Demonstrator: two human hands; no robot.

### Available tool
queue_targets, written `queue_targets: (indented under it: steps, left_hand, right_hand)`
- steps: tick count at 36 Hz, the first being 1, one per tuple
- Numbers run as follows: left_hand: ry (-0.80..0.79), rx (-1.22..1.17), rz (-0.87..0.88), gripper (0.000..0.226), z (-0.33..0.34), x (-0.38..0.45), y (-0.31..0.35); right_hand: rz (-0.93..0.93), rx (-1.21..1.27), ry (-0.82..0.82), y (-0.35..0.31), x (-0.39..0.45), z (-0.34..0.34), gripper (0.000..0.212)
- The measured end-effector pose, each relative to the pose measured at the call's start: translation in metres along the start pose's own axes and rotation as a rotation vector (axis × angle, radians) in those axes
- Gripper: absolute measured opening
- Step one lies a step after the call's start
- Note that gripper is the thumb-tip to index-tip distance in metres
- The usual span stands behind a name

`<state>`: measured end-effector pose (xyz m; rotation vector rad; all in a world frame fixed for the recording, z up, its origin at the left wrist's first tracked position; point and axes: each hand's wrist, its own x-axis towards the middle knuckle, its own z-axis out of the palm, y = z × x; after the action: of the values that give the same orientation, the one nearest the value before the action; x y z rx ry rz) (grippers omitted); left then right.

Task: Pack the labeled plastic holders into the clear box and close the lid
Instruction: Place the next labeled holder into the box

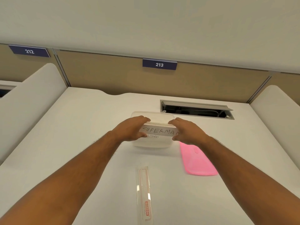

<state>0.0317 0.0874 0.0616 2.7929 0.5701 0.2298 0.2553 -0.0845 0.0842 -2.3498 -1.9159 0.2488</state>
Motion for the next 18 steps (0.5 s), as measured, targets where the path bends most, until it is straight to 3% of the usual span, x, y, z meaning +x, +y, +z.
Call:
queue_targets:
  steps: [9, 18]
  left_hand:
    - [0.061, 0.086, -0.054, 0.064, -0.004, 0.018, -0.012]
    - [0.018, 0.102, -0.106, 0.063, -0.005, 0.035, -0.023]
  right_hand:
    - [0.028, -0.121, 0.068, 0.001, 0.027, -0.002, 0.056]
    - [0.023, -0.165, 0.050, 0.000, 0.050, 0.002, 0.048]
